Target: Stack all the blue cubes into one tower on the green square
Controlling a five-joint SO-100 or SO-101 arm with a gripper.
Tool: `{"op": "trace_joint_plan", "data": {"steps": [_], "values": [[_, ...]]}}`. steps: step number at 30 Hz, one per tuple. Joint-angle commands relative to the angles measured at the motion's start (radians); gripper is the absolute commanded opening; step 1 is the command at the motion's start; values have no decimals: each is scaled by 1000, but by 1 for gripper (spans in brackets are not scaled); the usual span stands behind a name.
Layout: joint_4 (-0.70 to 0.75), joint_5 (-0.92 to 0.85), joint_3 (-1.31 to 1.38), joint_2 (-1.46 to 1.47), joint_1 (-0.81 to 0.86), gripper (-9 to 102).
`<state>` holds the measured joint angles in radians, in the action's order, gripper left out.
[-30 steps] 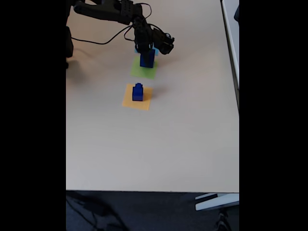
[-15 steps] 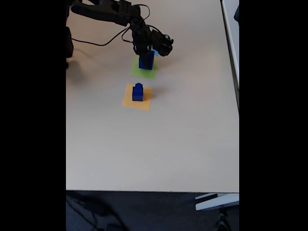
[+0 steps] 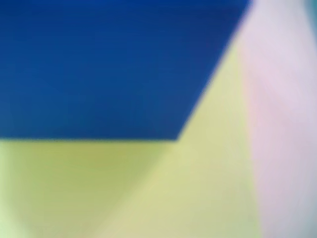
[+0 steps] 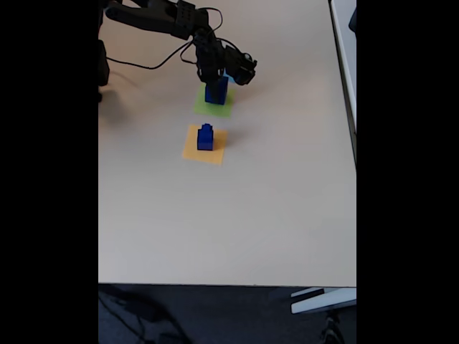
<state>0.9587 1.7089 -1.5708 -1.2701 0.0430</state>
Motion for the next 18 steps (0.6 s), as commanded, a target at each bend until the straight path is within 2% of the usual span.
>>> {"op": "trace_joint_plan", "data": {"steps": [1,18], "values": [[-11,9,5,-98,8,19],[-41,-49,44,-100,6,41]]}}
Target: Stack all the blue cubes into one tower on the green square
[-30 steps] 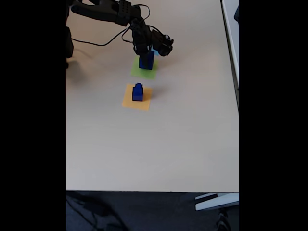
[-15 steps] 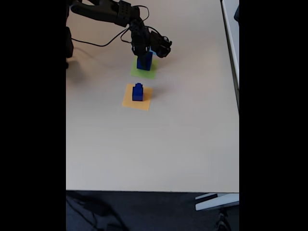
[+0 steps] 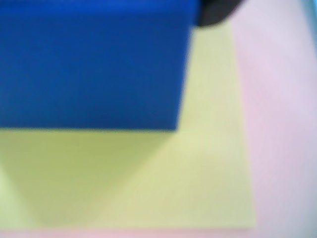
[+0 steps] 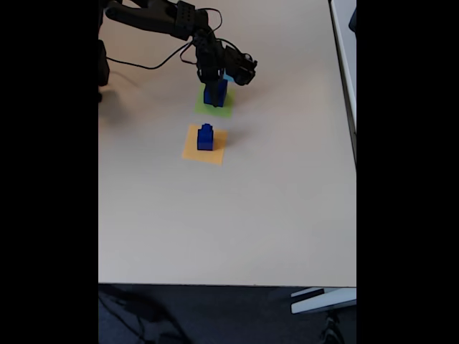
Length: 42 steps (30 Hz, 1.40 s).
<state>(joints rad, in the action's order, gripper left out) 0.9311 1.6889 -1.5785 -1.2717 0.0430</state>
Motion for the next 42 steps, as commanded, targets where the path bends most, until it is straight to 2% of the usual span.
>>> {"op": "trace_joint_plan", "data": {"steps": [1,10,15,24,27,31,36,42], "values": [[-14,-41,78,-97,5,42],[-55,-325,376,-78,21,42],[-55,-449,397,-110,86,42],[58,-497,449,-77,209,38],[155,-482,511,-51,232,39],[186,-494,502,-51,270,35],[299,-460,534,-44,284,34],[330,-486,502,-41,318,32]]}}
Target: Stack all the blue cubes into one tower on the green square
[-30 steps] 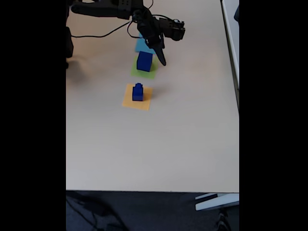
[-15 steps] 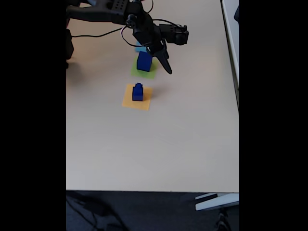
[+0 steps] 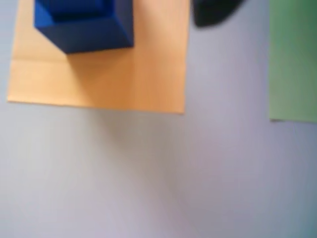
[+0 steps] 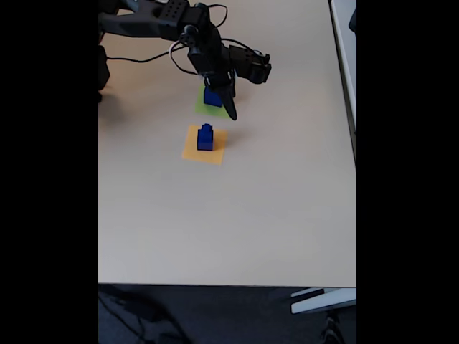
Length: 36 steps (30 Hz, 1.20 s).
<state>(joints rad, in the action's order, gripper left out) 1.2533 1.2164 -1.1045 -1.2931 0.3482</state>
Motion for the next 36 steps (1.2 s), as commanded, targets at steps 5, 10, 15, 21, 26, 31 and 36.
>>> {"op": "trace_joint_plan", "data": {"steps": [5,10,15,21,26,31,36], "values": [[54,-6,11,-18,17,31],[54,0,-25,-25,18,31],[51,21,-94,-37,15,29],[26,3,-138,-46,29,28],[25,-3,-138,-46,35,28],[26,-17,-144,-46,51,28],[44,-48,-147,-46,81,28]]}}
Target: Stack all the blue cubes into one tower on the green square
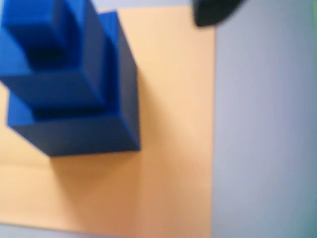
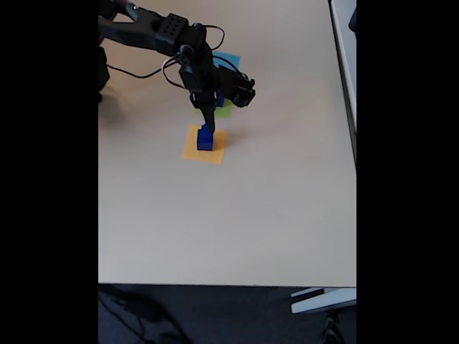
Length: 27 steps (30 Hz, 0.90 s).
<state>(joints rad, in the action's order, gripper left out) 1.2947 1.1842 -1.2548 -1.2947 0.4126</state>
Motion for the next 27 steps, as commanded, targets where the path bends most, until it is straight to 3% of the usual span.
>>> {"op": "trace_joint_plan", "data": {"steps": [1,27], "values": [[8,-15,-2,-44,23,28],[0,-21,-28,-44,38,23]]}}
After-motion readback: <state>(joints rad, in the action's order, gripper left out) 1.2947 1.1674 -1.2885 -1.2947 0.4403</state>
